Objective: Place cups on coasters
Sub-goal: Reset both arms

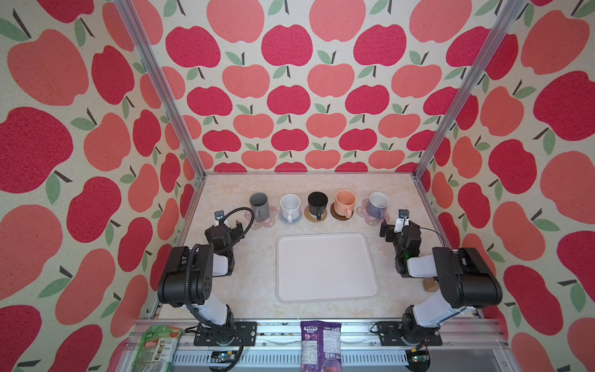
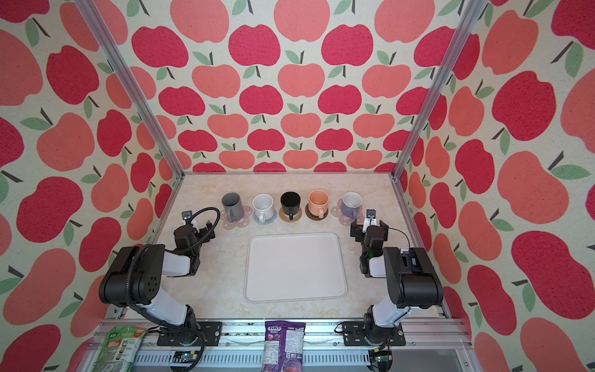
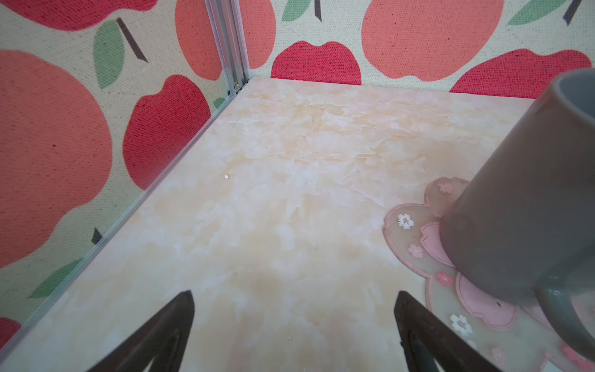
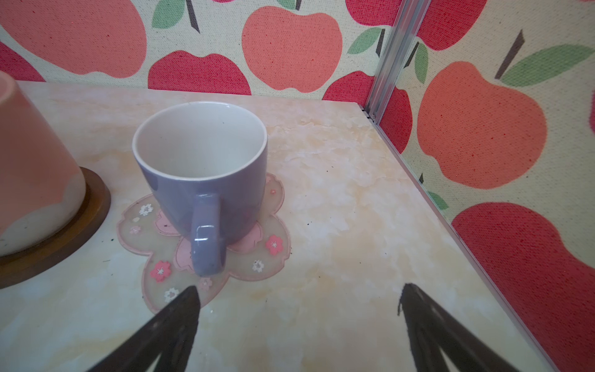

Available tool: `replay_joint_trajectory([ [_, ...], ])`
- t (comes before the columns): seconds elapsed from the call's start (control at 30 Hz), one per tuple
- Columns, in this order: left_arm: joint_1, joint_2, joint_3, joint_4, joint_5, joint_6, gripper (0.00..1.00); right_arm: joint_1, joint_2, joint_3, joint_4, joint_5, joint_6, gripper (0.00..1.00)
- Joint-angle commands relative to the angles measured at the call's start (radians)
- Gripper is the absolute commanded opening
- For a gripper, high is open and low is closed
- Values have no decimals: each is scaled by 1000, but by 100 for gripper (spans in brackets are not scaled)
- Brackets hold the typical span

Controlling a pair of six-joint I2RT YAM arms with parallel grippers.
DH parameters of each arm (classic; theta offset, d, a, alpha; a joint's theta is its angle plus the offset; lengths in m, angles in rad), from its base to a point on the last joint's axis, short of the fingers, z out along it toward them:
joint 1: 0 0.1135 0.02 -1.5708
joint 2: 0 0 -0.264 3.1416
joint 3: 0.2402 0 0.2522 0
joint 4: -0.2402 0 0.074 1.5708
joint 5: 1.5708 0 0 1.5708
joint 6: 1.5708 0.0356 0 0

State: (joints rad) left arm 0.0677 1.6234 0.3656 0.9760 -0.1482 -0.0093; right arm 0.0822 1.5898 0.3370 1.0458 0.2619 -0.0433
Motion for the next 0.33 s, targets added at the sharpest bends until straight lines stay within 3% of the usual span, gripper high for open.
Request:
replay_joint_trajectory([
  [0.0,0,-11,7,7,10,-12,99,2,3,7,-4,18,17,99],
  [0.3,0,-10,7,6,10,-12,99,12,4,10,-6,27,2,99],
])
